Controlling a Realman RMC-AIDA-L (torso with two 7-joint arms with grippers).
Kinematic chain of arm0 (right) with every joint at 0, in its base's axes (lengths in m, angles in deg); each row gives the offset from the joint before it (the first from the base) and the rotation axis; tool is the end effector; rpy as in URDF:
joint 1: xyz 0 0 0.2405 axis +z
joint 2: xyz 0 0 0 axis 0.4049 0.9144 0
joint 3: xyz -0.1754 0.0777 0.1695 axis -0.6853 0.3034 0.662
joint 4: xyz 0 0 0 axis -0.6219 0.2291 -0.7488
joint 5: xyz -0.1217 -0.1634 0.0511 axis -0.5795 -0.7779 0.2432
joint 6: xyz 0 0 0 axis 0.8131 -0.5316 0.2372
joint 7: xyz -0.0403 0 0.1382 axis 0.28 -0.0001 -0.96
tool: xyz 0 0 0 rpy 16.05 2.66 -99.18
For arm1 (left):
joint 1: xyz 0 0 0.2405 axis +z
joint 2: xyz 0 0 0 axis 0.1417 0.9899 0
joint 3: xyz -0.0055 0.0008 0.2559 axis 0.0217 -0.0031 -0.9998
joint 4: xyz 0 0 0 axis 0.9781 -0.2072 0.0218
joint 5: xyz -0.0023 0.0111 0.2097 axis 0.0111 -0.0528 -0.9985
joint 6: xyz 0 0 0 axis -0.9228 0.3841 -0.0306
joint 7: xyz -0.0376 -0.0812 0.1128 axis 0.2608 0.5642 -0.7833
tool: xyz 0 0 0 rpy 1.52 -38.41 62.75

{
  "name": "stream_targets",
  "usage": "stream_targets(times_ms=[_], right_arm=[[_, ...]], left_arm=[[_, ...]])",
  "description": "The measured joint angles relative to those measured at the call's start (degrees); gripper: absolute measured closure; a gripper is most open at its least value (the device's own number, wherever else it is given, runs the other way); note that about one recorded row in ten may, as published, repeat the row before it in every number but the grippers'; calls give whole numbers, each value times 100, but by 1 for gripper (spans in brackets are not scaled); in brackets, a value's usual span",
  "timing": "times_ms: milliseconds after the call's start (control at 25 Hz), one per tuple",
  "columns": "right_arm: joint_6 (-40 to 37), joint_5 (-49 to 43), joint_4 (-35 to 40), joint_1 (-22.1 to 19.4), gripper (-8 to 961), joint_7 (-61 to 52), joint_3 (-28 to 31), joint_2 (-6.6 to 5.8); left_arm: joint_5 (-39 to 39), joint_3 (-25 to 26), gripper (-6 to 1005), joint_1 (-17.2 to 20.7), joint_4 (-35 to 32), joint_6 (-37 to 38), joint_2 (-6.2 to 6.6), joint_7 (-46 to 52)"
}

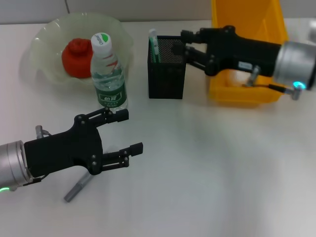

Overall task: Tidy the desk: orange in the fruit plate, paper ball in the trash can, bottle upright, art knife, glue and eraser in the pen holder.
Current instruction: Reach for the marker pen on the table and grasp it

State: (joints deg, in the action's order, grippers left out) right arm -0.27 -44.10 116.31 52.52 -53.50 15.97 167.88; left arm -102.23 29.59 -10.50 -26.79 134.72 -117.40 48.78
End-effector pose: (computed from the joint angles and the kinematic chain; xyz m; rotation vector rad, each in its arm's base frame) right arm 0.1897 0.3713 -0.0214 -2.5565 0.3794 0.8448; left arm -0.2780 0.2617 -0.0255 -2.6733 -0.2903 -0.9617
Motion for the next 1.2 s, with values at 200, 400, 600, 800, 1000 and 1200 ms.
stream_targets(times_ms=[200, 400, 600, 800, 1000, 1200], right_arm=[[-555, 136, 146, -469, 601, 32, 14, -4], [-861, 137, -3, -844, 587, 342, 24, -1], [-1256, 139, -281, -1049, 574, 878, 24, 8], [-1556, 268, -782, -1114, 405, 1432, 23, 23], [-2445, 699, -1798, -1146, 359, 2758, 73, -4], [-2519, 828, -2544, -1186, 358, 3410, 377, -2]], left_arm=[[0, 0, 201, -21, 0, 12, 1, 17], [0, 0, 201, -45, -8, 25, 1, 28], [0, 0, 201, -90, -6, 29, 1, 38], [0, -33, 201, -118, -7, 69, 1, 71], [-1, -29, 201, -142, -128, 147, 4, 492], [-50, -89, 201, -121, -813, 152, 25, 1751]])
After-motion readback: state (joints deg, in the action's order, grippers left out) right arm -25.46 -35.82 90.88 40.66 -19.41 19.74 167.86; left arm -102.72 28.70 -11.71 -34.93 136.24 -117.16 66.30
